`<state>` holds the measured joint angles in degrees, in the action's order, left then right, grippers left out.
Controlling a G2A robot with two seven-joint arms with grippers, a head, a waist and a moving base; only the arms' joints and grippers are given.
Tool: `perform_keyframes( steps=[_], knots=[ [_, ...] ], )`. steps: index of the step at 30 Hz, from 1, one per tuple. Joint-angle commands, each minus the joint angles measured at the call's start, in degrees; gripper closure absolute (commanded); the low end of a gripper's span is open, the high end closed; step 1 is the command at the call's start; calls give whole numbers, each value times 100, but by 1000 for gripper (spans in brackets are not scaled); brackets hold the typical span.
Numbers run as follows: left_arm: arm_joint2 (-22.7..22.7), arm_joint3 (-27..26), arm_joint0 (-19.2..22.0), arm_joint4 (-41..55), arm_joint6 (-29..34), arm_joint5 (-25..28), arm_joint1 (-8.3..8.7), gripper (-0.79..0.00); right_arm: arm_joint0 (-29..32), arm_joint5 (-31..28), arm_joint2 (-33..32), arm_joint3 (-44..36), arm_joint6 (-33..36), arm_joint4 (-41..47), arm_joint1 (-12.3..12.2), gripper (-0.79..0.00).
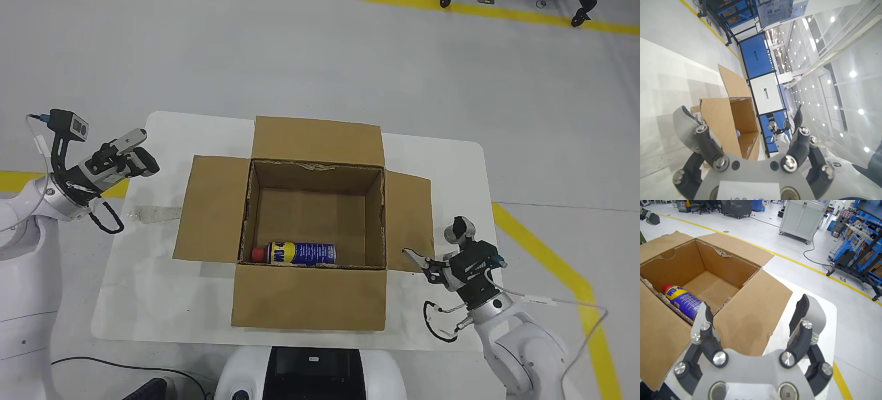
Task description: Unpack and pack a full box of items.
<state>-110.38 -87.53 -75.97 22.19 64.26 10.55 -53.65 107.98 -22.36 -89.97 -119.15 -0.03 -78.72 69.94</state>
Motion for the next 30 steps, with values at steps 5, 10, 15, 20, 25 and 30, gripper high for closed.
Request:
perform_keyframes(
  steps=[5,10,15,20,25,30],
  knots=[
    [0,0,0,0,0,0,0,-785,-166,-81,28,-63,179,32,-11,-785],
    [0,0,0,0,0,0,0,-785,-701,-826,173,-222,1087,171,-65,-785],
    [0,0,0,0,0,0,0,-785,-1593,-1635,532,-170,2417,1002,-107,-785],
    [0,0,0,0,0,0,0,-785,-2453,-1682,1088,-10,3589,1570,-107,-785],
    [0,0,0,0,0,0,0,-785,-3305,-1475,1939,355,4282,1870,-41,-785],
    [0,0,0,0,0,0,0,-785,-4154,-1199,2848,1004,4582,2025,93,-785]
  ],
)
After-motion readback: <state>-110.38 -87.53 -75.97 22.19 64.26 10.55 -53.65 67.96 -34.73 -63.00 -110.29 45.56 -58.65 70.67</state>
